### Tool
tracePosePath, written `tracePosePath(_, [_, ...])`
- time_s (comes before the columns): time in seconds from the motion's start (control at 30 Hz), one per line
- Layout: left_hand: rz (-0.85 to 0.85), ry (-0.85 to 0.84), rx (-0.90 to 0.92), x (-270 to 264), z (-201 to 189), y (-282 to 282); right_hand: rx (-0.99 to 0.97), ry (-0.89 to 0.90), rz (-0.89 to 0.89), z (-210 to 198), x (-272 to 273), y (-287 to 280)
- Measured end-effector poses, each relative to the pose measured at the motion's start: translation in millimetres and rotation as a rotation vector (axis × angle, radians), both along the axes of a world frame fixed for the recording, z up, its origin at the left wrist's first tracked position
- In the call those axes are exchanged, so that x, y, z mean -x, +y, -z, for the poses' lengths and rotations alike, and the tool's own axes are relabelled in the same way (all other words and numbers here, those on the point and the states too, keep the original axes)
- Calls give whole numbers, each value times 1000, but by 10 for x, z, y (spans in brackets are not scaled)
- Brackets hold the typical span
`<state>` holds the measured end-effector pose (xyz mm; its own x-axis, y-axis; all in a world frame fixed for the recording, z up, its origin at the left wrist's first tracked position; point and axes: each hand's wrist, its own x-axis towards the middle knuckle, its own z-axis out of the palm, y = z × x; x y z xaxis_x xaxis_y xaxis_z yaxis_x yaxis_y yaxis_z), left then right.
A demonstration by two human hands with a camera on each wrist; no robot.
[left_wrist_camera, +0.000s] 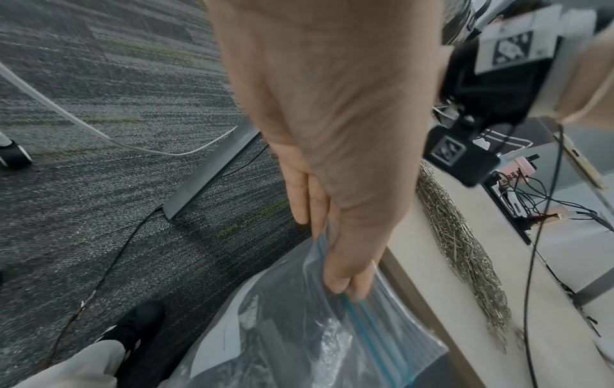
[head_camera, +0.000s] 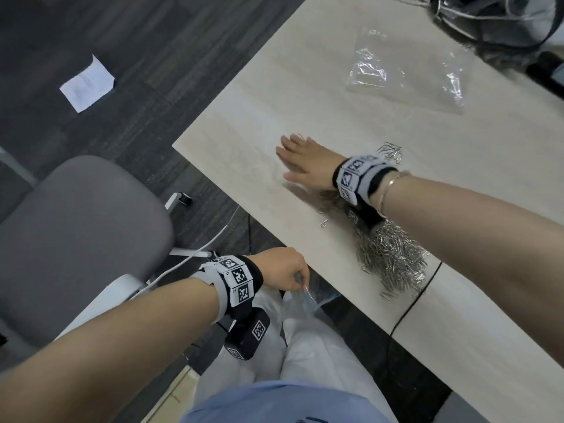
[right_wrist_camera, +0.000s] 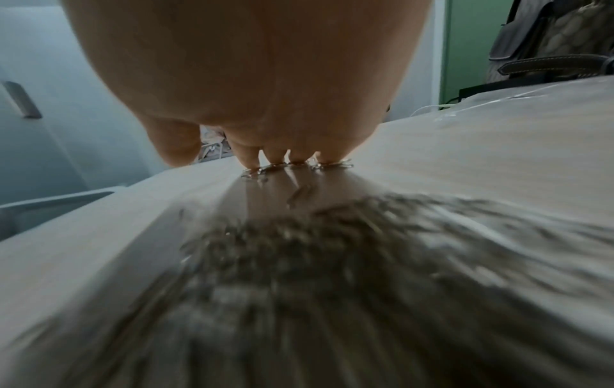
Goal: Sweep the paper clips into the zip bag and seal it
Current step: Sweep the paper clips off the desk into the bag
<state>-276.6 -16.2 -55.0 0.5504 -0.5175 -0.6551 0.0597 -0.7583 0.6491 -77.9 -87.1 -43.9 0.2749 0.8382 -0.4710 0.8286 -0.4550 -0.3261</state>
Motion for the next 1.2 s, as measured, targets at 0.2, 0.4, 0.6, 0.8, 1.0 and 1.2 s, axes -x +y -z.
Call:
tracePosePath(0.2, [33,-15,-26,-18,-27,-20,33,87,22,-59,354,-645])
tracePosePath(0.4, [28,-39,-44,20,-4,-26,-77,152,149,-130,534,-1087])
tracePosePath(0.6, [42,-37,-48,12,-20,-28,-272,55,714,-197,194,-1263])
tracePosePath(0.8, [20,-36,-36,13,-27,-40,-56,30,902,72,-177,-1229])
tracePosePath(1.0, [10,-57,-39,18,-29,-35,-41,84,599,40,139,-907])
tracePosePath(1.2, [44,-28,-40,-4,-51,-16,-41,201,412,-50,577,-1061])
